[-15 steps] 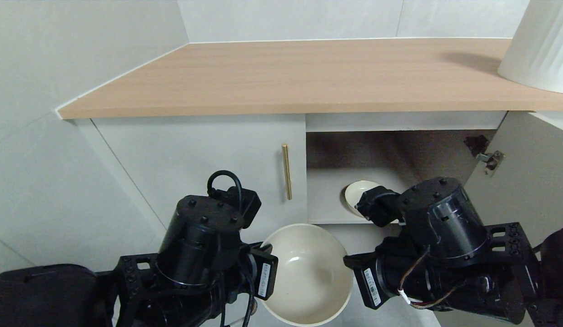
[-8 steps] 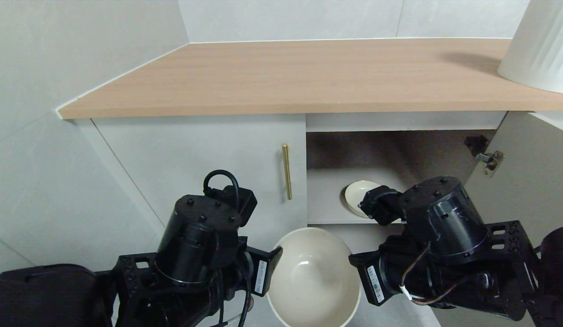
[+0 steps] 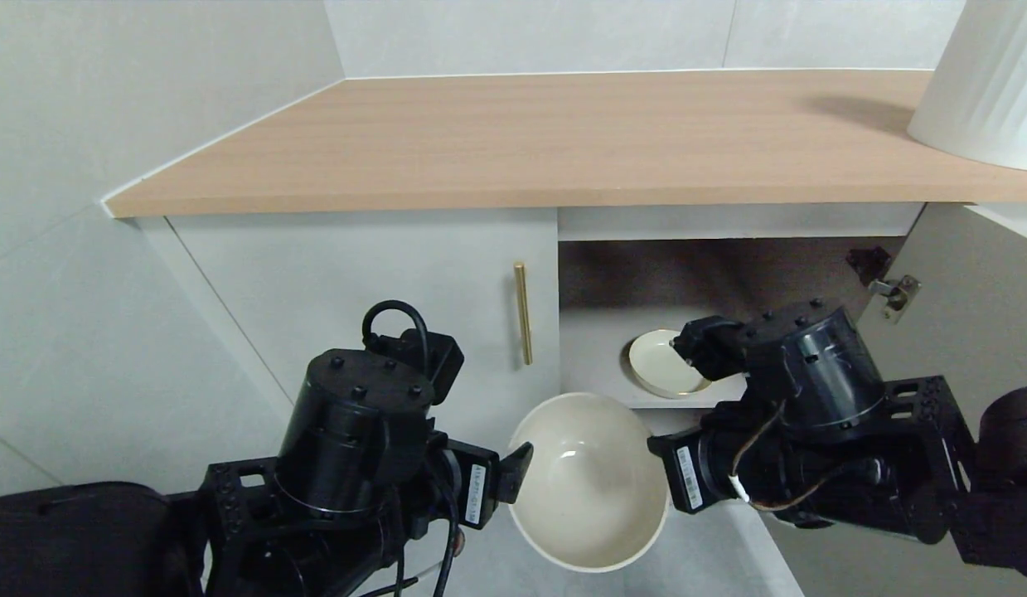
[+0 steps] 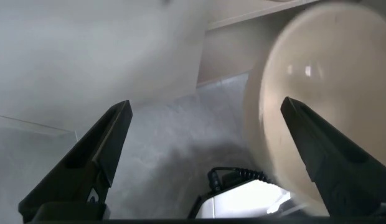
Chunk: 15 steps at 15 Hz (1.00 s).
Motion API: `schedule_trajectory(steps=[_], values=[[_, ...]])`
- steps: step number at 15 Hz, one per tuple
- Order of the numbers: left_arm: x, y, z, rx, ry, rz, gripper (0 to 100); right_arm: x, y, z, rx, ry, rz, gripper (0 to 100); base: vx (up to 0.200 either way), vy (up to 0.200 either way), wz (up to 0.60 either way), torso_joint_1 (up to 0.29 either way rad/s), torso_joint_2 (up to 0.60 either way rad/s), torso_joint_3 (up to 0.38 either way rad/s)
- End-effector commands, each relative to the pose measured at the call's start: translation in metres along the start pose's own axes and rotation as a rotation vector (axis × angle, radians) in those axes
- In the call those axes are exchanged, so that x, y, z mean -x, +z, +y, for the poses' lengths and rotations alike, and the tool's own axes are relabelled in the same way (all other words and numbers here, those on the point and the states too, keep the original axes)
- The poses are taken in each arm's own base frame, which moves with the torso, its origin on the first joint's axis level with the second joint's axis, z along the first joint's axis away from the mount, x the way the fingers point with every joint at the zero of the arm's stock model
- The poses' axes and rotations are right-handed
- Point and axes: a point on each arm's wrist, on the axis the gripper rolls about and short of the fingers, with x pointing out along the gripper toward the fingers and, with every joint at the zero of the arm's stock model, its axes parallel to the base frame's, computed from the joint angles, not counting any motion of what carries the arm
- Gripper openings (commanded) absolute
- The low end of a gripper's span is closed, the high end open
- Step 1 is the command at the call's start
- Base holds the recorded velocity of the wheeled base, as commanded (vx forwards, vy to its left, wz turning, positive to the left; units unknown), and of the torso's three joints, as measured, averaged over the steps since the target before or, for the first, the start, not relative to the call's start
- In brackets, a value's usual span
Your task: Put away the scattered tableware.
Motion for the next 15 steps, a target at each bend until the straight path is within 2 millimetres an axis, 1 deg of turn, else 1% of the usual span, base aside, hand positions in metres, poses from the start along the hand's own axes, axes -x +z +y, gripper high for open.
schedule_trajectory(steps=[1, 2, 4, 5, 6, 9, 10, 12, 13, 15], values=[[0.001, 0.001, 0.001, 0.004, 0.000, -0.005, 100, -0.018, 0.011, -0.030, -0.087, -0.097, -0.005, 0, 0.000, 0.000, 0.00, 0.000, 0.00, 0.000], [0.001, 0.001, 0.001, 0.004, 0.001, -0.006, 100, -0.031, 0.018, -0.043, -0.165, -0.140, -0.011, 0, 0.000, 0.000, 0.00, 0.000, 0.00, 0.000], [0.001, 0.001, 0.001, 0.004, 0.013, -0.009, 100, -0.051, 0.019, -0.062, -0.257, -0.249, -0.008, 0, 0.000, 0.000, 0.00, 0.000, 0.00, 0.000], [0.002, 0.002, 0.001, 0.004, 0.014, -0.011, 100, -0.058, 0.021, -0.071, -0.302, -0.291, -0.019, 0, 0.000, 0.000, 0.00, 0.000, 0.00, 0.000], [0.002, 0.002, 0.001, 0.006, 0.014, -0.011, 100, -0.062, 0.027, -0.082, -0.381, -0.327, -0.045, 0, 0.000, 0.000, 0.00, 0.000, 0.00, 0.000], [0.001, 0.001, 0.001, 0.002, 0.016, -0.007, 100, -0.064, 0.037, -0.104, -0.486, -0.378, -0.101, 0, 0.000, 0.000, 0.00, 0.000, 0.00, 0.000], [0.001, 0.001, 0.001, 0.004, 0.016, -0.007, 100, -0.067, 0.040, -0.107, -0.494, -0.393, -0.130, 0, 0.000, 0.000, 0.00, 0.000, 0.00, 0.000], [0.001, 0.001, 0.001, 0.002, 0.016, -0.007, 100, -0.078, 0.040, -0.116, -0.511, -0.447, -0.179, 0, 0.000, 0.000, 0.00, 0.000, 0.00, 0.000], [0.001, 0.001, 0.001, 0.002, 0.016, -0.007, 100, -0.085, 0.040, -0.125, -0.521, -0.481, -0.205, 0, 0.000, 0.000, 0.00, 0.000, 0.00, 0.000], [0.001, 0.000, 0.002, 0.002, 0.018, -0.004, 100, -0.095, 0.041, -0.136, -0.539, -0.504, -0.212, 0, 0.000, 0.000, 0.00, 0.000, 0.00, 0.000]])
